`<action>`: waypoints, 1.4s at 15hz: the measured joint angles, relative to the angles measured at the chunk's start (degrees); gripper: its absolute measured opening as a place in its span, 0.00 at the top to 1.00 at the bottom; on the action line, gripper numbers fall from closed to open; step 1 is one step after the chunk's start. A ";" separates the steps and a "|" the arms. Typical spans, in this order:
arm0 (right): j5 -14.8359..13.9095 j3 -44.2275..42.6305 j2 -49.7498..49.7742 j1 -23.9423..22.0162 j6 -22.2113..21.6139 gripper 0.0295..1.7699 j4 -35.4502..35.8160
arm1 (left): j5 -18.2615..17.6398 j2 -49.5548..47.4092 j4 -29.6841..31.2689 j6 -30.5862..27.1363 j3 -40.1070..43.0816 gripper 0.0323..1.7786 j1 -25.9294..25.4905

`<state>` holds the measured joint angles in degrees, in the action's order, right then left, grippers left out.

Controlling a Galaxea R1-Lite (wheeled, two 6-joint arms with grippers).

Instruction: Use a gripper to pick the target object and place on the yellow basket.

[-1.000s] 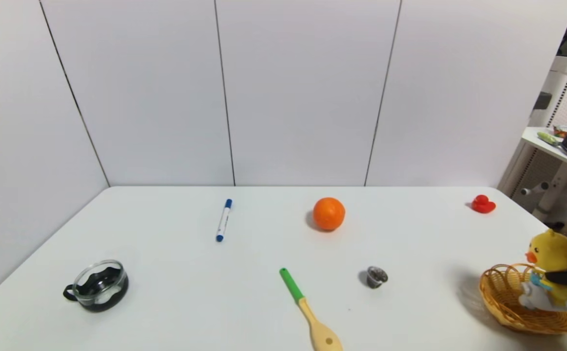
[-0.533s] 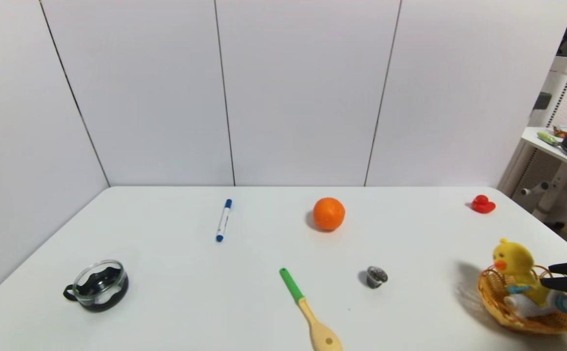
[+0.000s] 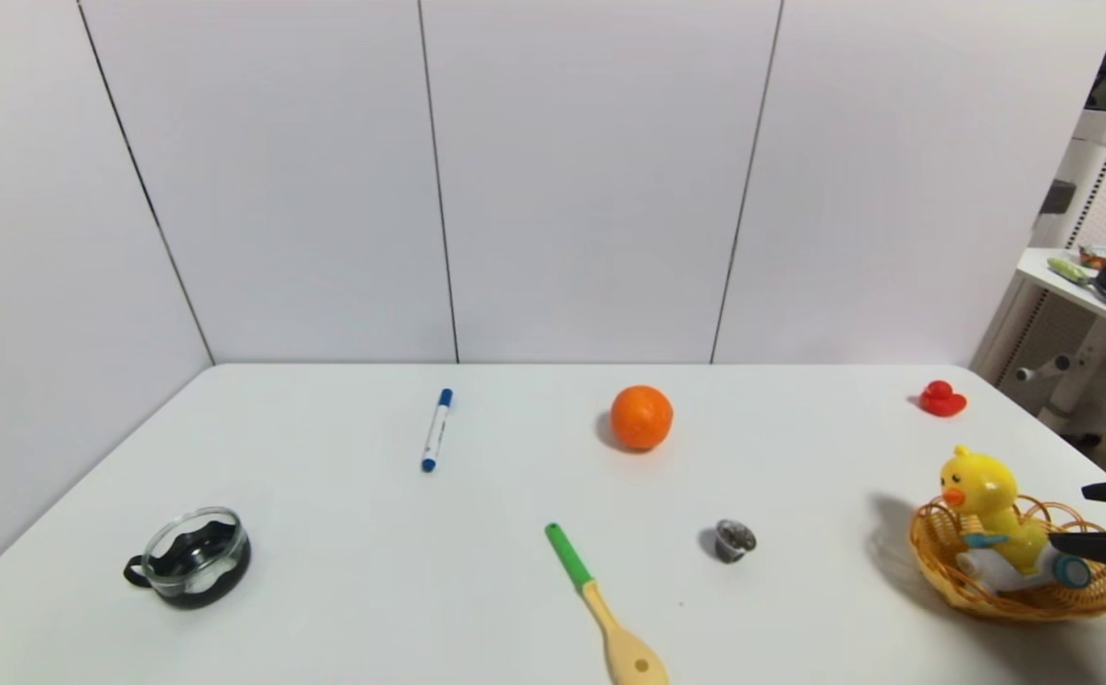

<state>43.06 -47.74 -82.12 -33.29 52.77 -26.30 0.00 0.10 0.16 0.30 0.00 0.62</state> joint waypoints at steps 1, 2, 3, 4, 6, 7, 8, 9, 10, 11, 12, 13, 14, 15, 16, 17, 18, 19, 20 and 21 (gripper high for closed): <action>-0.12 -0.33 1.91 -0.11 -1.93 0.20 -0.46 | 0.00 0.00 0.00 0.00 0.00 0.05 0.00; -0.52 -0.71 4.12 -0.13 -4.66 0.18 -1.15 | 0.00 0.00 0.00 0.00 0.00 0.05 0.00; -1.27 -1.05 6.79 0.09 -8.01 0.16 -2.08 | 0.00 0.00 0.00 -0.01 0.00 0.05 0.00; -2.84 -1.21 10.12 0.91 -12.23 0.15 -3.06 | 0.00 0.00 0.00 0.00 0.00 0.05 0.00; -7.97 -0.46 17.52 4.39 -21.05 0.12 -3.85 | -0.02 0.00 0.00 0.02 0.00 0.05 0.00; -11.42 1.07 21.75 6.80 -25.36 0.11 -3.41 | 0.00 0.00 0.00 0.00 0.00 0.05 0.00; -15.41 4.19 26.47 9.37 -29.21 0.10 -2.01 | 0.00 0.00 0.00 0.02 0.00 0.05 0.00; -18.94 8.50 30.94 11.85 -31.85 0.09 0.34 | 0.00 0.00 0.00 0.02 0.00 0.05 -0.02; -22.47 13.76 35.89 14.69 -33.82 0.09 3.84 | 0.00 0.00 0.00 0.02 0.00 0.05 0.00; -25.43 18.36 40.52 17.42 -35.33 0.08 8.11 | 0.00 0.00 0.00 0.00 0.00 0.05 0.00; -27.99 22.88 45.11 20.07 -36.68 0.07 12.32 | 0.00 0.00 0.00 0.00 0.00 0.05 0.00; -30.18 27.40 49.92 22.77 -37.75 0.07 16.87 | 0.00 0.00 0.00 0.02 0.00 0.05 0.00; -31.87 31.26 54.07 25.49 -38.42 0.07 20.57 | 0.00 0.00 0.00 0.02 0.00 0.05 0.00; -33.94 35.47 58.11 28.53 -38.94 0.06 24.10 | 0.00 0.00 0.00 0.02 0.00 0.05 0.00; -36.30 39.23 61.42 30.87 -39.08 0.06 27.55 | 0.00 0.00 0.00 0.00 0.00 0.05 -0.02; -38.66 42.70 64.34 32.22 -39.16 0.06 30.83 | 0.00 0.00 0.00 0.02 0.00 0.05 -0.02; -40.31 44.96 67.18 32.99 -39.27 0.05 33.37 | 0.00 0.00 0.00 -0.01 0.00 0.05 -0.02; -40.97 46.25 69.99 33.29 -39.35 0.05 33.32 | 0.00 0.00 -0.02 0.02 0.00 0.05 0.00; -40.95 46.97 73.11 33.39 -39.52 0.05 31.11 | 0.00 0.00 0.00 0.00 0.00 0.05 0.00; -40.47 47.34 76.11 33.43 -39.74 0.05 29.25 | 0.00 0.00 0.00 0.02 0.00 0.05 0.00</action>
<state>2.58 -0.40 -6.01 0.13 13.03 2.95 0.00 0.10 0.16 0.33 0.00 0.62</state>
